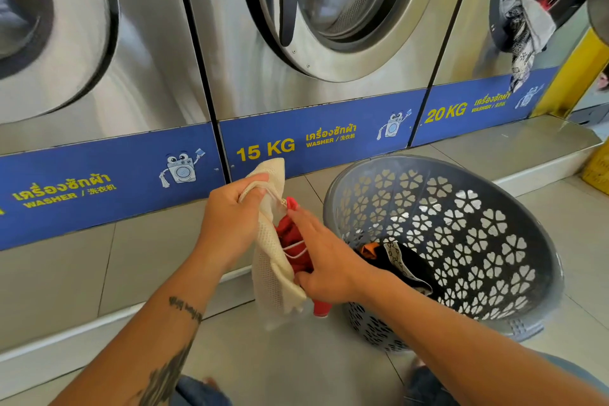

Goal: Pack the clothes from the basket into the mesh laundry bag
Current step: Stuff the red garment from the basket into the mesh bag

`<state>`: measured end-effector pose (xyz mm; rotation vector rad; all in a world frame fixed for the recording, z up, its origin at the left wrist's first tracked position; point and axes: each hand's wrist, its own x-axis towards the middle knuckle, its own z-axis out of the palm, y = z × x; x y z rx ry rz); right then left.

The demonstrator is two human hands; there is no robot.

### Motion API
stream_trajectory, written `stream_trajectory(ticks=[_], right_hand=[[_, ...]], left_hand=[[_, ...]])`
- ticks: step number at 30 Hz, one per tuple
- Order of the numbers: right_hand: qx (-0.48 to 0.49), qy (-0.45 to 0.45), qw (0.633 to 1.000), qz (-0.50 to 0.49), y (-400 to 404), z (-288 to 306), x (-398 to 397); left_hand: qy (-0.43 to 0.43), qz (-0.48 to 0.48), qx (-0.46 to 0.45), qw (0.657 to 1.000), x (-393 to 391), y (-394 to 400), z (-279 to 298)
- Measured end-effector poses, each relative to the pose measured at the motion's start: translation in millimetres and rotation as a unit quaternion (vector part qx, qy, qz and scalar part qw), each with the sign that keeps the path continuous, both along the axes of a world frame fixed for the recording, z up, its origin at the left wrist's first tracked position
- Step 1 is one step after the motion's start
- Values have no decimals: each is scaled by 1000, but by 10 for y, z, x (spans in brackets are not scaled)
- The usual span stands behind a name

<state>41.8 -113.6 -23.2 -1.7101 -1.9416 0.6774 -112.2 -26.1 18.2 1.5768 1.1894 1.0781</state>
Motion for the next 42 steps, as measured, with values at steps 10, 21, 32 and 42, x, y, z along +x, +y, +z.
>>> stream_trajectory(ticks=[10, 21, 32, 42], right_hand=[[5, -143, 983, 113, 49, -125, -126], [-1, -114, 993, -29, 13, 72, -71], [-8, -378, 925, 36, -58, -233, -215], [58, 59, 984, -159, 62, -2, -228]], left_hand=[[-5, 10, -10, 1000, -75, -16, -74], [-4, 47, -16, 999, -231, 125, -20], [19, -30, -12, 999, -207, 43, -57], [29, -69, -10, 997, -197, 18, -82]])
